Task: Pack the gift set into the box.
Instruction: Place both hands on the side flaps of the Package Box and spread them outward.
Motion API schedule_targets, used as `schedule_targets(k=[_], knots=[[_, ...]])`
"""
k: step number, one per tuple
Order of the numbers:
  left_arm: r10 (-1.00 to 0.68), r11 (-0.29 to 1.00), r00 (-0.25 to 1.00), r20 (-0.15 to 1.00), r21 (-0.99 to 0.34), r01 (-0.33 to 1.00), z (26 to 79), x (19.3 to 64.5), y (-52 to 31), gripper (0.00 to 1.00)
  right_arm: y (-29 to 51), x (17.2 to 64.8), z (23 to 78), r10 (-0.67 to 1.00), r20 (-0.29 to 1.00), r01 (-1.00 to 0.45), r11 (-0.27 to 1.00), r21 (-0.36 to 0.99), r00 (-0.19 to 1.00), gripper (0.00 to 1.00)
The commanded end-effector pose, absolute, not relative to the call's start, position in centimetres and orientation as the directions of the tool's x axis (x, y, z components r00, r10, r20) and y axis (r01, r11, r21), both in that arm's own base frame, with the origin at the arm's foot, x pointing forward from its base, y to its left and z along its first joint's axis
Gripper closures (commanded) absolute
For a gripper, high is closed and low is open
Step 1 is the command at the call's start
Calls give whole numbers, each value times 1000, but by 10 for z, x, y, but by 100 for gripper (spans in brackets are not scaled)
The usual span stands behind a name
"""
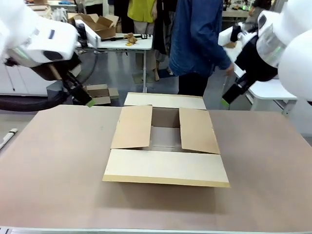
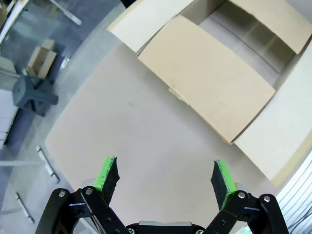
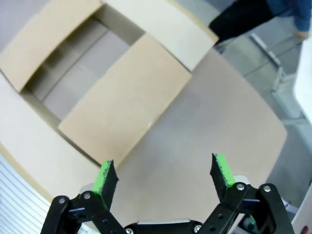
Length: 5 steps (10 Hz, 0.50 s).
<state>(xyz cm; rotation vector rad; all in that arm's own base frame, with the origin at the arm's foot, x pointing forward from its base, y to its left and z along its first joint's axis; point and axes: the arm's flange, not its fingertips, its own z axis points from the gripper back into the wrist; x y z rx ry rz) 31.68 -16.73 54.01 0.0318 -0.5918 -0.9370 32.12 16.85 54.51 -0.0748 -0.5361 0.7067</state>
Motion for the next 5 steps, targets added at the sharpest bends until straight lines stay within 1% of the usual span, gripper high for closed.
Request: schedule_targets(k=[1, 2, 3, 4, 5], knots=[[-767, 595, 426, 479, 284, 752, 549, 308, -170, 0, 141, 311, 549, 424, 574, -550, 834, 55, 701, 0], [-752, 520, 452, 479, 10, 854, 552, 315, -135, 0, 110, 299, 557, 184, 650, -479, 821, 311, 737, 0], [-684, 557, 571, 454, -180, 811, 551, 321, -102, 0, 88, 291, 565, -117, 604, -298, 786, 542, 789, 0], [-547, 624, 733, 405, -386, 679, 553, 325, -79, 0, 66, 285, 569, -341, 461, -107, 700, 707, 819, 0], [-356, 630, 861, 362, -588, 508, 554, 327, -53, 0, 42, 282, 564, -453, 358, -18, 600, 800, 816, 0]])
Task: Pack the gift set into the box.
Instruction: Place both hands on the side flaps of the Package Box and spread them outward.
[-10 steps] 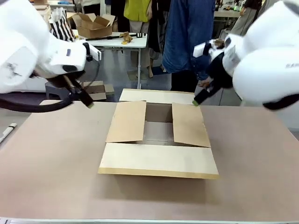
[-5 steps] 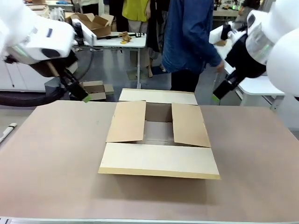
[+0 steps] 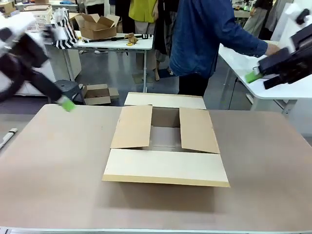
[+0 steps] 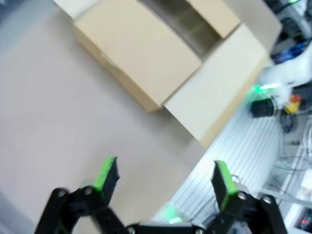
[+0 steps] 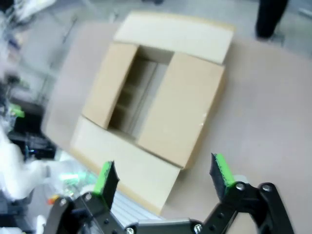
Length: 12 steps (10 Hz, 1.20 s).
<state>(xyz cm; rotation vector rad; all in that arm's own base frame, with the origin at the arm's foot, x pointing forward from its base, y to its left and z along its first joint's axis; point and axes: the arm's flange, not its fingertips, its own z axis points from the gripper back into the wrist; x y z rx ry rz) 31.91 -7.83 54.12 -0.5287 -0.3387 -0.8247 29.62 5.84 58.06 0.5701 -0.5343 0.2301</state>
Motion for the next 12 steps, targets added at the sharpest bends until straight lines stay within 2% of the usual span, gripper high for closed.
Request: schedule_targets(k=[1, 2, 3, 4, 5, 6, 7, 12], knots=[[-120, 455, 869, 481, -751, 479, 545, 329, -20, 0, 13, 280, 558, -556, 270, 17, 456, 890, 786, 0], [94, 260, 841, 532, -829, 495, 530, 331, 3, 0, -8, 282, 544, -621, 204, 60, 377, 924, 757, 0], [160, 216, 840, 518, -849, 482, 520, 332, 3, 0, -24, 284, 527, -661, 160, 101, 339, 935, 733, 0], [225, 213, 806, 547, -835, 507, 515, 330, -8, 0, -38, 287, 506, -692, 171, 122, 353, 928, 702, 0], [213, 225, 828, 518, -851, 475, 516, 332, -12, 0, -48, 291, 486, -687, 168, 111, 342, 933, 707, 0], [189, 398, 866, 463, -842, 364, 520, 337, -26, 0, -58, 309, 567, -480, 260, 35, 522, 852, 838, 0], [48, 293, 860, 508, -831, 474, 520, 331, 20, 0, -58, 309, 567, -480, 260, 35, 522, 852, 838, 0], [48, 293, 860, 508, -831, 474, 520, 331, 20, 0, -58, 309, 567, -480, 260, 35, 522, 852, 838, 0]])
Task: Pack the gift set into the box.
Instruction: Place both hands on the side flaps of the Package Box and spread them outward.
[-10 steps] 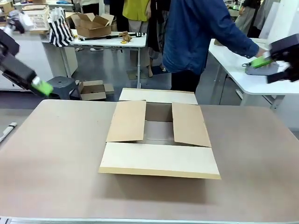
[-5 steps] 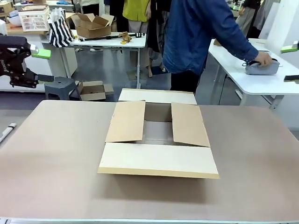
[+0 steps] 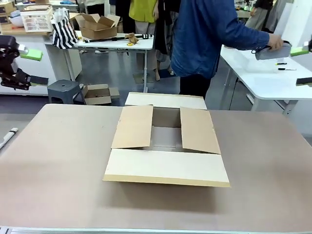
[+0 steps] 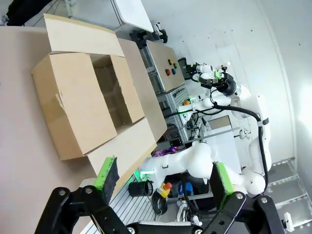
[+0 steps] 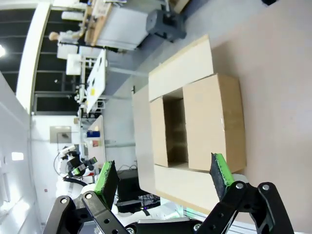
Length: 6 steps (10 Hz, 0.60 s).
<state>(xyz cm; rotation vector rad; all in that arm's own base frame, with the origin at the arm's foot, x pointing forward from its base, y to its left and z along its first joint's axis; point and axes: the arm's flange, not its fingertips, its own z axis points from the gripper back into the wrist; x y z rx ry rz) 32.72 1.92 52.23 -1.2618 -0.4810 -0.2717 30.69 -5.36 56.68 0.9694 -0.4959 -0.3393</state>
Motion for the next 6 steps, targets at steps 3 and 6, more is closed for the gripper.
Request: schedule_targets(k=[3, 6], knots=[[62, 296, 870, 489, -842, 452, 521, 328, 20, 0, -58, 309, 567, -480, 260, 35, 522, 852, 838, 0], [-202, 563, 824, 530, -625, 540, 544, 344, -112, 0, -58, 309, 567, -480, 260, 35, 522, 852, 838, 0]])
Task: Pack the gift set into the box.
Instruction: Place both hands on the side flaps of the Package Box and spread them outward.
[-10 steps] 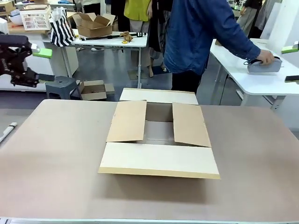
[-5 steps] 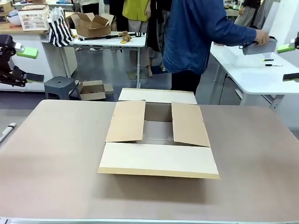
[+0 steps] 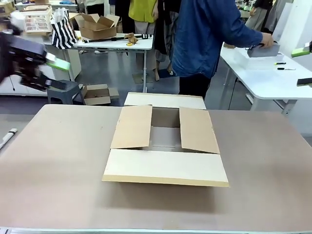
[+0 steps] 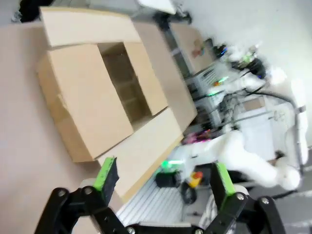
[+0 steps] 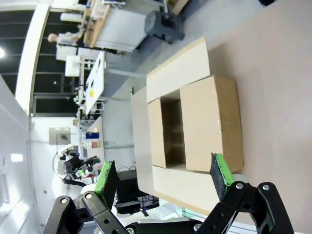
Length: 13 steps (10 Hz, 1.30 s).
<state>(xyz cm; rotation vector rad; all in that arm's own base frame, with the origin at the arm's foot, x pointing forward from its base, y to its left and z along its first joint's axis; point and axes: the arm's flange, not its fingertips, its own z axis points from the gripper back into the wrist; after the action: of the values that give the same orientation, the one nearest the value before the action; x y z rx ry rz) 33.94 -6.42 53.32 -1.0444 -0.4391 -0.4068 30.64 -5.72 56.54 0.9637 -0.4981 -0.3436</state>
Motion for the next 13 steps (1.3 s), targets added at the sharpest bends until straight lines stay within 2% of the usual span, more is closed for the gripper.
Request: schedule_targets(k=[1, 4, 5, 7, 8, 12, 13], knots=[[-262, 628, 805, 532, -539, 561, 544, 343, -147, 0, -58, 309, 567, -480, 260, 35, 522, 852, 838, 0], [-357, 788, 798, 486, -302, 537, 522, 341, -233, 0, -58, 309, 567, -480, 260, 35, 522, 852, 838, 0], [-430, 775, 789, 440, -268, 572, 514, 342, -259, 0, -58, 309, 567, -480, 260, 35, 522, 852, 838, 0], [-442, 752, 773, 456, -281, 596, 512, 346, -286, 0, -58, 309, 567, -480, 260, 35, 522, 852, 838, 0], [-446, 757, 755, 480, -248, 605, 505, 329, -267, 0, -58, 309, 567, -480, 260, 35, 522, 852, 838, 0], [-461, 744, 753, 469, -258, 616, 503, 336, -276, 0, -58, 309, 567, -480, 260, 35, 522, 852, 838, 0], [-347, 871, 832, 434, -179, 457, 500, 335, -308, 0, -58, 309, 567, -480, 260, 35, 522, 852, 838, 0]])
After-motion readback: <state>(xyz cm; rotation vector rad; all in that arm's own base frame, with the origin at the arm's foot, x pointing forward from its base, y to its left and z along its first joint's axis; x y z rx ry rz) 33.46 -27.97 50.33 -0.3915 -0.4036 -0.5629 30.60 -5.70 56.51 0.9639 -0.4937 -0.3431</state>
